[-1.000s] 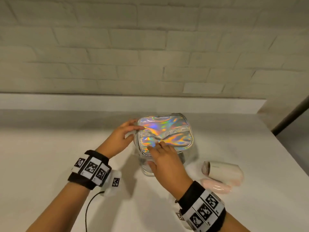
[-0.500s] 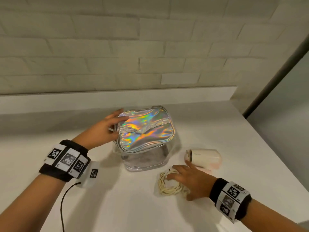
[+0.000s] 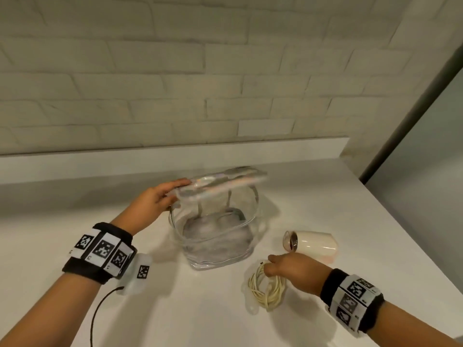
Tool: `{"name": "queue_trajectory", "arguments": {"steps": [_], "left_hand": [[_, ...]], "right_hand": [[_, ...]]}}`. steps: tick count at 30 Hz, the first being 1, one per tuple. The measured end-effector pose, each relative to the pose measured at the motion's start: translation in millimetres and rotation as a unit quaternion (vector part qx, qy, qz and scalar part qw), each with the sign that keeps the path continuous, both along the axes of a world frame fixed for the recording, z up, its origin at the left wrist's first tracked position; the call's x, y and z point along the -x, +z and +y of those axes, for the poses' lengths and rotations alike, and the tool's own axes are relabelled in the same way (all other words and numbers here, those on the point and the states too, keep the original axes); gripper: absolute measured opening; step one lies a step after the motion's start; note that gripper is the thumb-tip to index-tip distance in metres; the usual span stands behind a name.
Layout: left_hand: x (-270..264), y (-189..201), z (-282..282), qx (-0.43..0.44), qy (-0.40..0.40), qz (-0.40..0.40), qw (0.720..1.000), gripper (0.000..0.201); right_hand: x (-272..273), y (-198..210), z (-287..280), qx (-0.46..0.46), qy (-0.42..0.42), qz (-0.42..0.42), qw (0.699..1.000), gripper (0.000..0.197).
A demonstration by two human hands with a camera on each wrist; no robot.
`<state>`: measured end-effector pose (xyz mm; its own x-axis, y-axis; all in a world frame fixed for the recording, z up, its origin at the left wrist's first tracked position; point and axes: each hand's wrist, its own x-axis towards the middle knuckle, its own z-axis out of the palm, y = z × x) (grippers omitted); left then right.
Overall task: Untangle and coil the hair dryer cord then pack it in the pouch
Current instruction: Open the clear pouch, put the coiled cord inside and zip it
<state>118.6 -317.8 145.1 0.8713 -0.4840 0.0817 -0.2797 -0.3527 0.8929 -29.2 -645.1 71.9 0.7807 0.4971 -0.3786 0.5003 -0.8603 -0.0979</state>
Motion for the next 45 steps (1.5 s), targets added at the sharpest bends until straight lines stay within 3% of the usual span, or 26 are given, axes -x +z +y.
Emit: {"name": "queue_trajectory", "arguments": {"steps": [3, 5, 6, 8, 9, 12, 13, 15, 18, 21, 24, 26, 28, 31, 36, 39, 42, 45], "left_hand": [[4.6, 6.0, -7.4, 0.086, 0.127, 0.063, 0.986, 0.021], [5.8, 7.5, -9.7, 0.093, 0.152, 0.078, 0.981, 0.02], [6.0, 7.6, -11.0, 0.093, 0.155, 0.084, 0.98, 0.02], [7.6, 8.3, -13.4, 0.091, 0.156, 0.097, 0.979, 0.02], [8.3, 8.7, -14.4, 0.089, 0.156, 0.103, 0.978, 0.021], [10.6, 12.1, -17.8, 0.081, 0.151, 0.118, 0.978, 0.026], [11.6, 13.7, -19.3, 0.073, 0.146, 0.123, 0.979, 0.027], [14.7, 18.0, -23.0, 0.064, 0.138, 0.132, 0.98, 0.028], [18.2, 24.9, -27.9, 0.056, 0.135, 0.15, 0.978, 0.032], [20.1, 32.7, -28.2, 0.046, 0.129, 0.171, 0.976, 0.038], [21.4, 36.9, -27.6, 0.023, 0.124, 0.18, 0.976, 0.041], [21.5, 37.1, -29.6, 0.012, 0.118, 0.186, 0.975, 0.041], [21.1, 36.1, -30.6, 0.014, 0.118, 0.181, 0.976, 0.04], [19.0, 35.9, -31.7, 0.017, 0.125, 0.173, 0.977, 0.033], [14.5, 37.3, -31.6, 0.036, 0.143, 0.182, 0.972, 0.035], [14.5, 35.6, -31.8, 0.032, 0.146, 0.179, 0.972, 0.038], [14.7, 33.9, -32.2, 0.038, 0.139, 0.18, 0.973, 0.038], [15.1, 33.1, -31.1, 0.044, 0.13, 0.175, 0.975, 0.03]], "right_hand": [[2.2, 17.3, -11.4, -0.115, -0.112, -0.049, 0.986, 0.023], [9.4, 48.0, -14.1, -0.225, -0.186, -0.076, 0.954, 0.015], [10.2, 61.5, -18.5, -0.274, -0.232, -0.106, 0.927, 0.028], [9.0, 91.2, -26.6, -0.445, -0.32, -0.095, 0.831, 0.056], [11.0, 106.4, -30.4, -0.499, -0.304, -0.117, 0.803, 0.06], [11.8, 156.7, -32.4, -0.612, -0.249, -0.164, 0.733, 0.04], [12.3, 175.2, -28.9, -0.633, -0.226, -0.178, 0.718, 0.043], [10.5, 209.7, -18.8, -0.662, -0.172, -0.18, 0.706, 0.056], [-1.4, 235.1, 3.4, -0.695, -0.111, -0.149, 0.695, 0.054], [-19.0, 216.4, 34.4, -0.713, -0.135, -0.089, 0.682, 0.051], [-33.0, 181.1, 69.6, -0.727, -0.171, -0.032, 0.664, 0.029], [-44.0, 156.0, 88.9, -0.727, -0.19, 0.01, 0.66, 0.024], [-57.2, 129.6, 101.9, -0.685, -0.204, -0.002, 0.699, 0.024], [-70.1, 88.9, 104.4, -0.561, -0.19, -0.071, 0.803, 0.026], [-76.9, 65.2, 102.7, -0.425, -0.178, -0.046, 0.886, 0.026], [-79.1, 75.0, 106.9, -0.278, -0.139, -0.026, 0.95, 0.03], [-80.1, 74.7, 109.6, -0.13, -0.089, 0.054, 0.986, 0.034], [-88.9, 72.3, 108.1, -0.052, -0.075, 0.152, 0.984, 0.042]]}}
